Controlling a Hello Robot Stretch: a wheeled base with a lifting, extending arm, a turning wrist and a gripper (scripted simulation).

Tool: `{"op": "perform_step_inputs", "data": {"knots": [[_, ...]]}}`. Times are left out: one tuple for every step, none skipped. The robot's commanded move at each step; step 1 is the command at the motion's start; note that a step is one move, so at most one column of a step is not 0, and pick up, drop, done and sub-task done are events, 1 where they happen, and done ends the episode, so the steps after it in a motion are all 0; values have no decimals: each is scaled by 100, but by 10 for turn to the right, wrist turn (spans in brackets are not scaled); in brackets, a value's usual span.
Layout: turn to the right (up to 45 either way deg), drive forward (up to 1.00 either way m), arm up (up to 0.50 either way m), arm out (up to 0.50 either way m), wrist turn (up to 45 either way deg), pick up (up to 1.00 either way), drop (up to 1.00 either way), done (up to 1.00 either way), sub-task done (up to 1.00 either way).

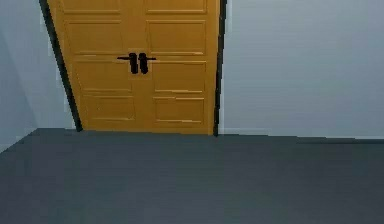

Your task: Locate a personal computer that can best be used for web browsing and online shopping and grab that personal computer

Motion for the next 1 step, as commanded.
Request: {"op": "perform_step_inputs", "data": {"knots": [[450, 0, 0, 0, 0, 0, 0, 0, 0]]}}
